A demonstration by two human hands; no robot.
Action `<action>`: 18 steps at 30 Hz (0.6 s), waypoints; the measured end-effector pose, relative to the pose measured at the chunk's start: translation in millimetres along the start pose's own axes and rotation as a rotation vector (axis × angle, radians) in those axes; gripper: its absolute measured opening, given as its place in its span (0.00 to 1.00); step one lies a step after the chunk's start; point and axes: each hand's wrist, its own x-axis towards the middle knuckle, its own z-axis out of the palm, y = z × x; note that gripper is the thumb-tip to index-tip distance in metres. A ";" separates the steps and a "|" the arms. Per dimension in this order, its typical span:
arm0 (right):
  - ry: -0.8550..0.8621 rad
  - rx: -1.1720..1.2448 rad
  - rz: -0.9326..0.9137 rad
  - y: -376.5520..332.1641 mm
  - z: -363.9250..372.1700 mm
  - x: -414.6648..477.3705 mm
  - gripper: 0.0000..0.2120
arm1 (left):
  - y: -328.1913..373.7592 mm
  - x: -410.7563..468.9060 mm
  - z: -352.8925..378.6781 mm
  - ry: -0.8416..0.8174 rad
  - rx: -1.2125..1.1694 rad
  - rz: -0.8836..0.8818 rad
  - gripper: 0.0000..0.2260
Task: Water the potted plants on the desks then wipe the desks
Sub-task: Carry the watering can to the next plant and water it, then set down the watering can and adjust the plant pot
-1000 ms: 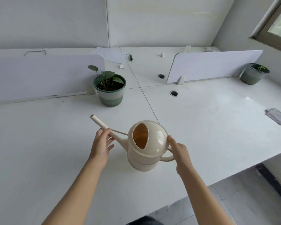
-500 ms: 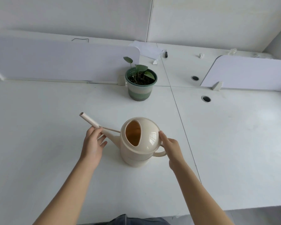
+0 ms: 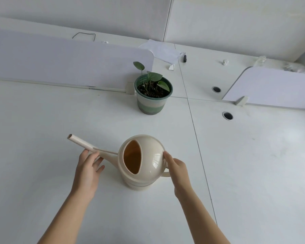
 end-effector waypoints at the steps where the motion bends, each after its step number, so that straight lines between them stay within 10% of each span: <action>1: 0.002 -0.013 0.001 -2.4 -1.0 0.9 0.17 | 1.3 -3.0 -0.3 0.011 0.078 0.004 0.08; 18: 0.165 0.064 -0.109 -111.8 -6.4 135.3 0.18 | 53.8 88.4 150.1 -0.133 0.437 0.153 0.08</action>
